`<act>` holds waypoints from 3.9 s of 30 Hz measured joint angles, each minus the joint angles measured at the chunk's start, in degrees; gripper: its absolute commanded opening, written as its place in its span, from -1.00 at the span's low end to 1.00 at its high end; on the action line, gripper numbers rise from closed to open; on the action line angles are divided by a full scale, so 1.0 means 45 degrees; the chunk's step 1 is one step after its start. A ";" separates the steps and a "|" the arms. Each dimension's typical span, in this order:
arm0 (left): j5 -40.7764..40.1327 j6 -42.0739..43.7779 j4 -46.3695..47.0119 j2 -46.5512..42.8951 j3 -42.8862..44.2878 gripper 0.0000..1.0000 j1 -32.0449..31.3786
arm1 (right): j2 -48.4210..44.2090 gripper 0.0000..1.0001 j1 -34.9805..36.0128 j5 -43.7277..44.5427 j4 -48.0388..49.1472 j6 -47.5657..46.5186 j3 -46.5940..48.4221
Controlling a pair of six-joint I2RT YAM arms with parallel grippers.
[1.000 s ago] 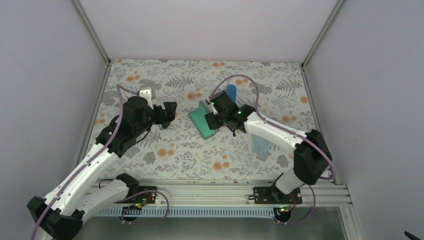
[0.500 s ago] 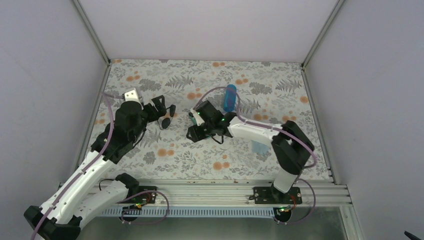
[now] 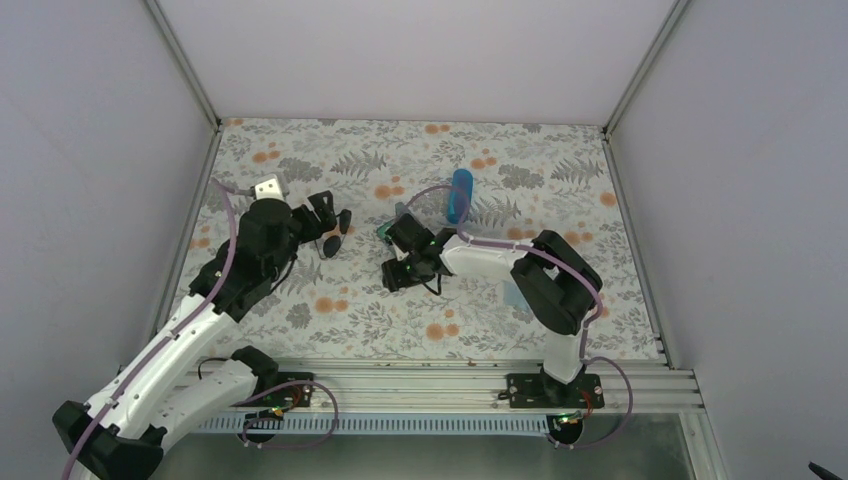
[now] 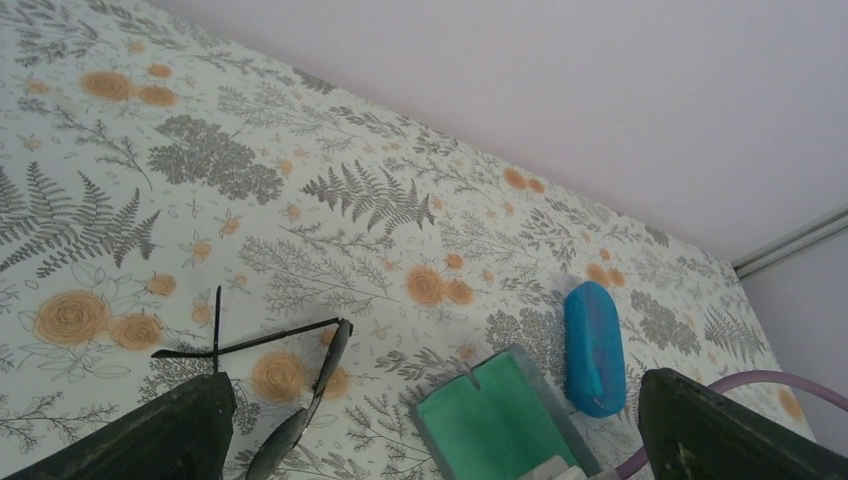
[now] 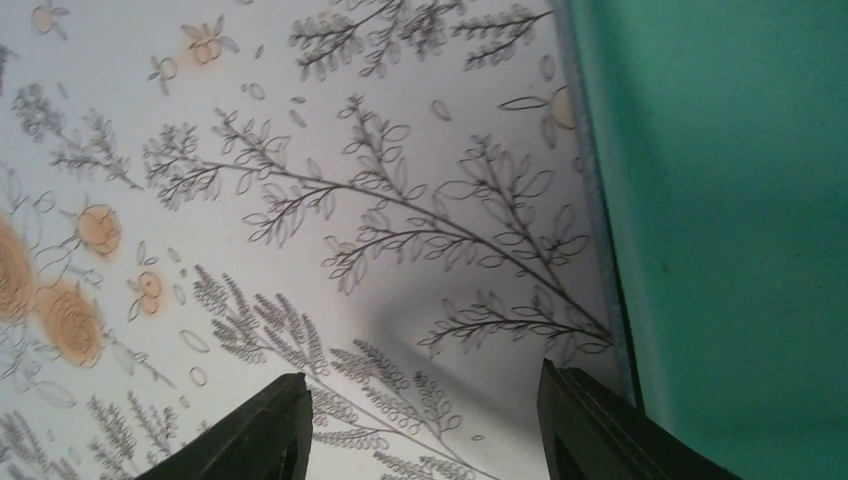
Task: Organize the sunglasses
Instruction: Adjust the sunglasses case at the center of the board, then pick up the glasses cleaning cloth from the center of the board, then place the glasses cleaning cloth at the center of the board.
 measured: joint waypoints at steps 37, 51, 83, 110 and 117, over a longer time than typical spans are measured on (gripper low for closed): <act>0.0408 0.0151 0.0151 0.0583 -0.0175 1.00 0.0053 | -0.6047 -0.21 -0.2157 0.5697 -0.1399 0.3487 -0.2735; 0.0670 0.0393 0.0350 0.0583 -0.0389 1.00 0.0058 | -0.6834 -0.43 -0.3944 0.6581 -0.3813 0.5727 -0.5804; 0.1015 0.0389 0.0670 0.1035 -0.0389 1.00 0.0078 | -0.7431 -0.92 -0.4172 0.2103 -0.0665 0.3264 -0.6382; 0.3551 0.0010 0.1248 0.2142 -0.2059 0.62 0.0078 | -0.5105 -0.34 -0.0903 -0.1457 0.1039 0.1666 -0.4172; 0.5940 -0.0175 0.2807 0.3390 -0.3109 0.10 0.0053 | -0.4104 -0.47 -0.0510 0.0495 -0.0316 0.1792 -0.3497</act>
